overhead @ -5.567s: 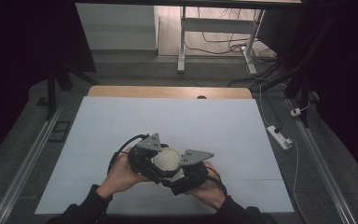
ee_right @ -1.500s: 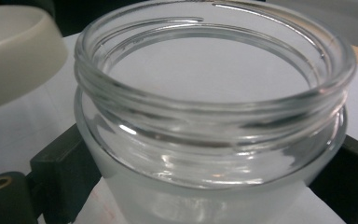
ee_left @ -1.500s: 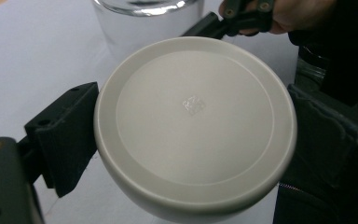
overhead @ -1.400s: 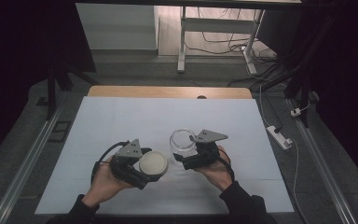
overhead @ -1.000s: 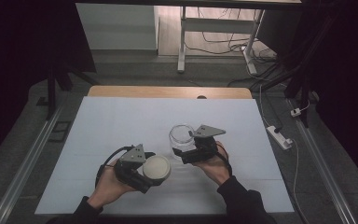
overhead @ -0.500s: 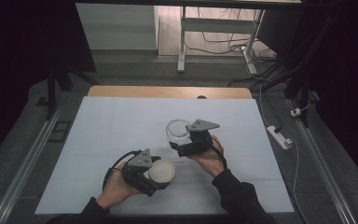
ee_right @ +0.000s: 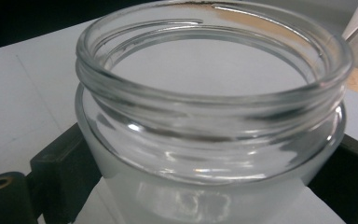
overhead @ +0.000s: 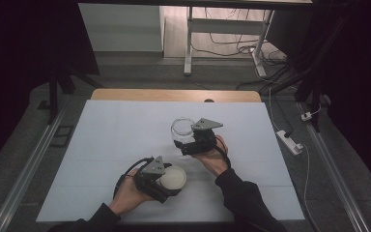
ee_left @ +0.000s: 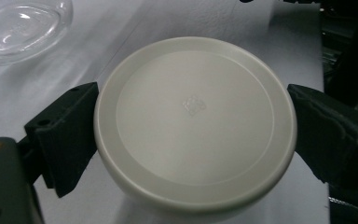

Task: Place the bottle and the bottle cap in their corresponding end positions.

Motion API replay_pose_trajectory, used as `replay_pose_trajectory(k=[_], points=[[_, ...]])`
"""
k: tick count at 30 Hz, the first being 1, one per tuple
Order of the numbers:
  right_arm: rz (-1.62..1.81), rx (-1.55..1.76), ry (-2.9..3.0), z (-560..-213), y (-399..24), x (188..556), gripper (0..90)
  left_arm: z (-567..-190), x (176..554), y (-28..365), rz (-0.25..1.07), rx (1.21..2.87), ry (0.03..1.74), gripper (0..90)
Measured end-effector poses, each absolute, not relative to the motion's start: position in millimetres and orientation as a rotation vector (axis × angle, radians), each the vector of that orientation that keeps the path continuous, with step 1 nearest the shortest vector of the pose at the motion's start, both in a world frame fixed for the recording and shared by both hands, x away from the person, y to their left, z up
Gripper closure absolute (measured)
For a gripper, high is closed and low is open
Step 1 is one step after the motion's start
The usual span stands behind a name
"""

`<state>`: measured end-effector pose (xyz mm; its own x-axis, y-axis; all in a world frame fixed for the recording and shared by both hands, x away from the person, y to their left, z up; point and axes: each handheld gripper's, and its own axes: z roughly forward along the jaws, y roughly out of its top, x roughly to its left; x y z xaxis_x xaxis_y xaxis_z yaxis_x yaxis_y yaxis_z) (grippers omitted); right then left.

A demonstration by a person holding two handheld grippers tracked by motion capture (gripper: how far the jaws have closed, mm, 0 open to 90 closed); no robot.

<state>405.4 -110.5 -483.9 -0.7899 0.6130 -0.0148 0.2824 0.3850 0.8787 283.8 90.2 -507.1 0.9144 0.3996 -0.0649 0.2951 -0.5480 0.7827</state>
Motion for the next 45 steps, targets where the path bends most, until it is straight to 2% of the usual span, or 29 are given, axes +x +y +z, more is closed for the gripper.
replay_pose_trajectory(k=[23,45], points=[[1.361,0.819,2.301,-505.7,-87.3,439.4,6.4,-532.5,300.7,76.2,0.209,2.272,0.514,8.3],[1.313,0.765,2.349,-517.6,-79.6,441.6,6.0,-543.3,308.7,70.2,0.169,2.361,0.535,7.8]])
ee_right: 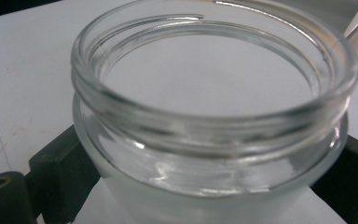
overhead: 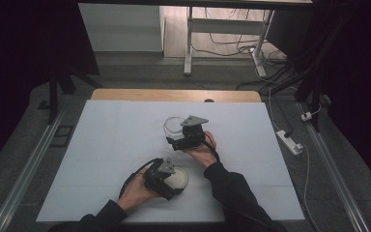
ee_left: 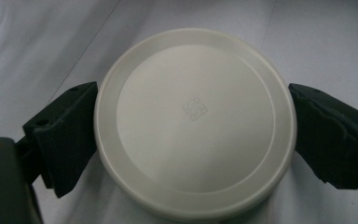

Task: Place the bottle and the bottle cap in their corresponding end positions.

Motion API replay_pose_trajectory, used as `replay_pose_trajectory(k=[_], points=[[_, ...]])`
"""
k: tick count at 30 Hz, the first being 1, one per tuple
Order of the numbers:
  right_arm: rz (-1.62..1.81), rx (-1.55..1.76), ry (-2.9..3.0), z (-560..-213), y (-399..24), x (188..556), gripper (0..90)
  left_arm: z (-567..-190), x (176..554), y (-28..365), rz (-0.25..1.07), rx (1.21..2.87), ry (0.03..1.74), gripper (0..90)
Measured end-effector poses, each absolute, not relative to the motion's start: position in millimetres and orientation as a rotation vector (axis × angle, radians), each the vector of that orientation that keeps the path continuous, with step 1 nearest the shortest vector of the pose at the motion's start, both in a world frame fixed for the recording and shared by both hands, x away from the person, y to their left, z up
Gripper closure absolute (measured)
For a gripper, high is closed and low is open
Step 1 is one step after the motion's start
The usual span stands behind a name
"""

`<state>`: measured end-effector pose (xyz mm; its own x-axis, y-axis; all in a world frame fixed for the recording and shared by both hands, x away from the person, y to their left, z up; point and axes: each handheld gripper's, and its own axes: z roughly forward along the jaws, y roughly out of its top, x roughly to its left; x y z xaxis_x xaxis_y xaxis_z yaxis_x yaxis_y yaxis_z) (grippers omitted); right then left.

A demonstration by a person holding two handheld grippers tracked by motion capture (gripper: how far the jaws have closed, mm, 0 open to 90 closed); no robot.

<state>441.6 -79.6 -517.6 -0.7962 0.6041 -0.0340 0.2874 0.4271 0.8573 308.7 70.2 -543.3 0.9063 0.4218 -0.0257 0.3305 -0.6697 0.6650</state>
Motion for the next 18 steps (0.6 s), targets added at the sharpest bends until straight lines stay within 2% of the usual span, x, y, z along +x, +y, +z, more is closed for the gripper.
replay_pose_trajectory(k=[18], points=[[1.26,0.822,2.418,-511.2,-80.8,443.1,3.5,-542.6,309.9,79.1,0.123,2.285,0.585,1.7]])
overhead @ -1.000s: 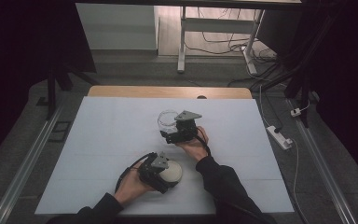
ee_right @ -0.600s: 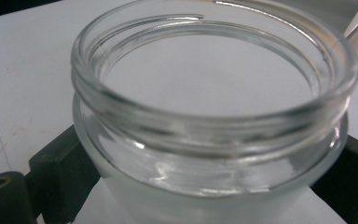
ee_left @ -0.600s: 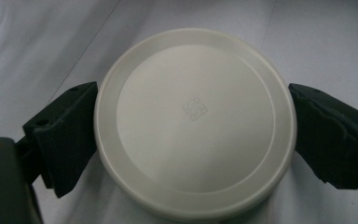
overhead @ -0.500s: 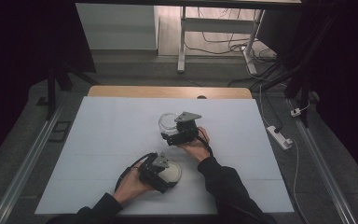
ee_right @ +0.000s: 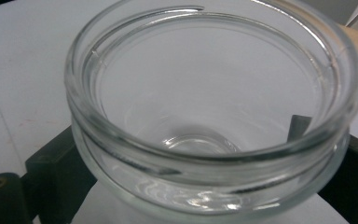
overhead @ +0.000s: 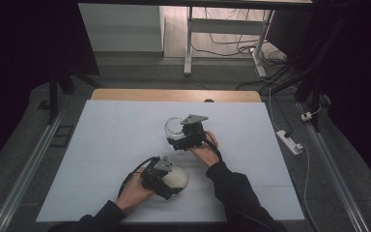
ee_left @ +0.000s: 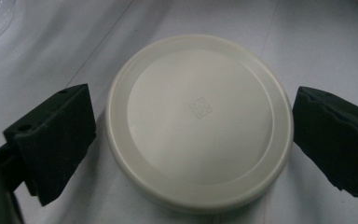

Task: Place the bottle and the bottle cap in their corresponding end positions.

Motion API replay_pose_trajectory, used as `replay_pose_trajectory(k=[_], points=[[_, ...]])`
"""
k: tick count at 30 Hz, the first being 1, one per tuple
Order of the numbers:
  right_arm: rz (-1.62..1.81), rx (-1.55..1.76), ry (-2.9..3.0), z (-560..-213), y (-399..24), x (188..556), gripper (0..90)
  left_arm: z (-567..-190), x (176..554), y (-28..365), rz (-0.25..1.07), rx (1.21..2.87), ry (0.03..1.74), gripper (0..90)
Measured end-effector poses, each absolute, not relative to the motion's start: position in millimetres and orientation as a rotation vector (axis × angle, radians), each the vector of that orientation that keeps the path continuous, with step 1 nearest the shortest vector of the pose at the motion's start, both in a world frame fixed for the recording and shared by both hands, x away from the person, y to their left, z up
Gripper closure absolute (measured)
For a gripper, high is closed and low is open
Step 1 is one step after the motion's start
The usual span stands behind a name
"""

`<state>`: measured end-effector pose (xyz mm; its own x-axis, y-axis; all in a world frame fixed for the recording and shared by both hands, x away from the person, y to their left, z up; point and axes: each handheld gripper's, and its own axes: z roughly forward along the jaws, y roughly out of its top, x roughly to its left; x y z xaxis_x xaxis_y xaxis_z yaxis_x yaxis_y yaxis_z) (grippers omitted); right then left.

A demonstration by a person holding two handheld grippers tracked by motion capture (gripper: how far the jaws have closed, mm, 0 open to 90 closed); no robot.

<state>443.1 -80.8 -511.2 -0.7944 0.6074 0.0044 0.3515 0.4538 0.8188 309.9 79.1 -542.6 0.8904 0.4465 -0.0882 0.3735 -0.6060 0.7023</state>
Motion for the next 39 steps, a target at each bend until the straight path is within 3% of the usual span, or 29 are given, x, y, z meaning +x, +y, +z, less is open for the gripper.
replay_pose_trajectory(k=[33,39], points=[[1.229,0.814,2.457,-500.9,-95.7,420.2,0.0,-514.4,299.0,130.5,0.013,2.139,0.675,0.0],[1.216,0.821,2.473,-500.9,-97.0,412.6,0.0,-515.4,297.9,136.7,0.04,2.167,0.695,0.0]])
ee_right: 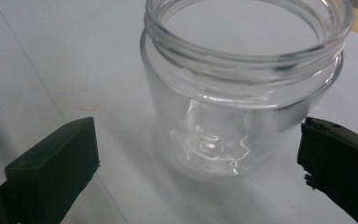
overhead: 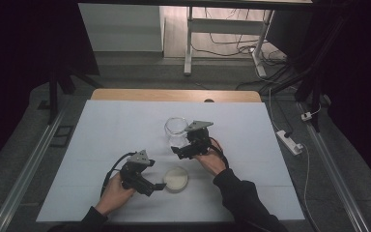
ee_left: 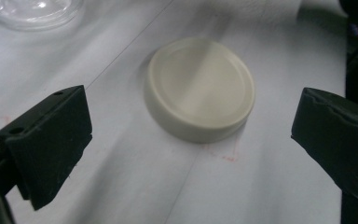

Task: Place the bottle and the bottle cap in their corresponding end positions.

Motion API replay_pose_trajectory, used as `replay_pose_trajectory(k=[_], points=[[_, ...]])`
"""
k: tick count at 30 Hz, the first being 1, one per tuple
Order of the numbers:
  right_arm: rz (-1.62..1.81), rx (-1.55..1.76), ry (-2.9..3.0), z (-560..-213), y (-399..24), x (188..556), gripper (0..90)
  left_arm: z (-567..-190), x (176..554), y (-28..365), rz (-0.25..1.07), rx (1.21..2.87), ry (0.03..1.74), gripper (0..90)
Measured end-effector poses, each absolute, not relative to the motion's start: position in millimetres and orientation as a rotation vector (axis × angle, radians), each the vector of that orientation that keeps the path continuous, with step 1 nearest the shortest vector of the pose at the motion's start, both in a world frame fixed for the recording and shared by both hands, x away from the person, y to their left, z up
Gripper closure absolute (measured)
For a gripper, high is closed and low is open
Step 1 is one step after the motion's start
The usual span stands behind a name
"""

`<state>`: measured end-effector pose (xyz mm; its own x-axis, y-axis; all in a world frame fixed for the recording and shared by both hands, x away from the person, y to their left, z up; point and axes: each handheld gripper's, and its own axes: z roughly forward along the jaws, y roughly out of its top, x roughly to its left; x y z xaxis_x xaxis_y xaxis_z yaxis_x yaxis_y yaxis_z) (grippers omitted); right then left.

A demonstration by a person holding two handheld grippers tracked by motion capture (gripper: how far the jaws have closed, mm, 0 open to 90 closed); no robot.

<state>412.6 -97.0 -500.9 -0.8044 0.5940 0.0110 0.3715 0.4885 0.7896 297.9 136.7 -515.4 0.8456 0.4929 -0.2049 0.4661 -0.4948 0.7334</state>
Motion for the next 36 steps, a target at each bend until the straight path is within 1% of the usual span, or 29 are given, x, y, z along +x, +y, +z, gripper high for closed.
replay_pose_trajectory(k=[24,36], points=[[1.239,0.806,2.535,-492.8,-108.2,378.1,0.0,-510.2,282.1,158.7,0.077,2.172,0.714,0.0],[1.272,0.802,2.531,-486.3,-120.4,361.4,0.0,-505.6,270.6,168.5,0.098,2.176,0.725,0.0]])
